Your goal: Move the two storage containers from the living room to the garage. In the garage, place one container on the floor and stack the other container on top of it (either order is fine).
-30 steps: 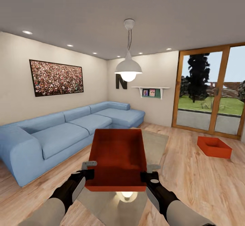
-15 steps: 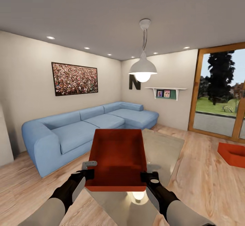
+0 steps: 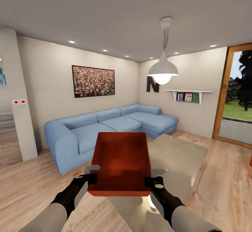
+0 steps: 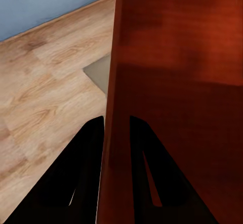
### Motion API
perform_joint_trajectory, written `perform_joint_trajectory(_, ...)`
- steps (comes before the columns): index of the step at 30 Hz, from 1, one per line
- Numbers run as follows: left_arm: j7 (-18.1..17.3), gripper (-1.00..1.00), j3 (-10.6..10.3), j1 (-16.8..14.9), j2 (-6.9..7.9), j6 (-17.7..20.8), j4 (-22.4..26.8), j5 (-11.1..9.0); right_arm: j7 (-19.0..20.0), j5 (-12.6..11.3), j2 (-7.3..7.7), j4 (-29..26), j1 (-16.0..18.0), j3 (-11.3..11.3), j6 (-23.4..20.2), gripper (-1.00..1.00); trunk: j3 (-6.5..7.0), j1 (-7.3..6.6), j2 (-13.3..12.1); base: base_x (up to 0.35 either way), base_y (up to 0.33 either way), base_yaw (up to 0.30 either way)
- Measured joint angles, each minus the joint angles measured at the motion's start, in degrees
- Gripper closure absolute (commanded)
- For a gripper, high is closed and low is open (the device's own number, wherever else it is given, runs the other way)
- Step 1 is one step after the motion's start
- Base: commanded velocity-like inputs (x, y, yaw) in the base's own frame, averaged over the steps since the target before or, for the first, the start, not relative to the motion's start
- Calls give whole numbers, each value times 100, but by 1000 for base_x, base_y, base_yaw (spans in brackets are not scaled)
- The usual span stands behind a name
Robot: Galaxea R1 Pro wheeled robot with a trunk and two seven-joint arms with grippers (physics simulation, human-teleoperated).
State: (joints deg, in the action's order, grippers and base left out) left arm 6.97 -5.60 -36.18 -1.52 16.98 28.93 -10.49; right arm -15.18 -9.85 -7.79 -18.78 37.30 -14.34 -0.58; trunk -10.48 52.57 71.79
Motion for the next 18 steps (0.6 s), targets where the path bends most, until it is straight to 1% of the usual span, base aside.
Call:
perform_joint_trajectory(13, 4, 100, -2, 0, -1, 0, 0, -3, 1, -5, 1, 1, 0, -3, 1, 100, -25, 0, 0, 0, 0, 261)
perform_joint_trajectory(15, -7, 100, -1, 0, 6, -1, 0, -3, -7, -5, -4, 1, 0, -4, 2, 100, -34, 0, 0, 0, 0, 147)
perform_joint_trajectory(18, -20, 100, -1, 0, 15, -2, -3, -10, -17, 3, -12, -2, 0, -2, -4, 100, -40, 0, 0, 0, 0, 53)
